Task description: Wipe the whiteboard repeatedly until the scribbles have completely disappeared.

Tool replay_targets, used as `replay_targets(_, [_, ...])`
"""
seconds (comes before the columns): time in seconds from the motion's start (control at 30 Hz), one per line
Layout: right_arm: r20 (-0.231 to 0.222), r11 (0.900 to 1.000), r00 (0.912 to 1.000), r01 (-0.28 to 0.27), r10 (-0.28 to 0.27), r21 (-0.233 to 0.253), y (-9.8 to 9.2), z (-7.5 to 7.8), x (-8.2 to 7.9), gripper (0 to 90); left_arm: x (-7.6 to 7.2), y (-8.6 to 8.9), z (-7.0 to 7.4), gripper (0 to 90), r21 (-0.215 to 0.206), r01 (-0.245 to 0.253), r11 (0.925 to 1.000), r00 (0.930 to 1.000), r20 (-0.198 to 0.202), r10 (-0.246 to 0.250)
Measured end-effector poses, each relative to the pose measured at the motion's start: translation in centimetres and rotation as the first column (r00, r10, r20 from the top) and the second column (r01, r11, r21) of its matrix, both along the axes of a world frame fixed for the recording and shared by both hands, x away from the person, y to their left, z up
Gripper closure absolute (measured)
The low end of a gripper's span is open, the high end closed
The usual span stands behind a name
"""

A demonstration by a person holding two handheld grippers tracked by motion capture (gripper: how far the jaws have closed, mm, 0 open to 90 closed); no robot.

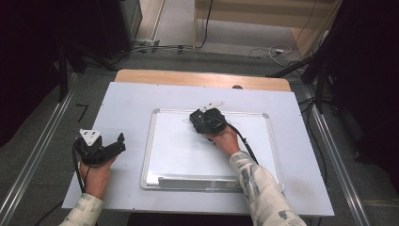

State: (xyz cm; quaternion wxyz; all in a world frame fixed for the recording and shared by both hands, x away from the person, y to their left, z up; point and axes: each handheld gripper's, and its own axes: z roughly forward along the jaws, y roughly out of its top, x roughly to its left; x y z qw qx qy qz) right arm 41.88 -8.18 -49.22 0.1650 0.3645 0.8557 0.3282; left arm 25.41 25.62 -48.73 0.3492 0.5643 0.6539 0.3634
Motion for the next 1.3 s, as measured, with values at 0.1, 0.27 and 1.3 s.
replay_targets(0.1, [0.003, 1.000, 1.0000, -0.004, 0.004, -0.001, 0.2, 0.0, 0.0, 38.9, 0.0, 0.0, 0.0, 6.3, 0.001, 0.003, 1.0000, 1.0000, 0.000, -0.003])
replay_targets(0.27, [0.002, 1.000, 0.9999, -0.010, 0.010, -0.005, 0.6, 0.0, 0.1, 38.9, 0.0, 0.0, 0.0, 6.3, -0.001, -0.001, 1.0000, 1.0000, 0.000, 0.001])
replay_targets(1.3, [-0.001, 0.998, 0.9981, -0.062, 0.062, -0.008, 3.8, 0.0, -0.1, 38.9, 0.0, 0.0, 0.0, 6.3, -0.005, 0.003, 1.0000, 1.0000, 0.004, -0.003])
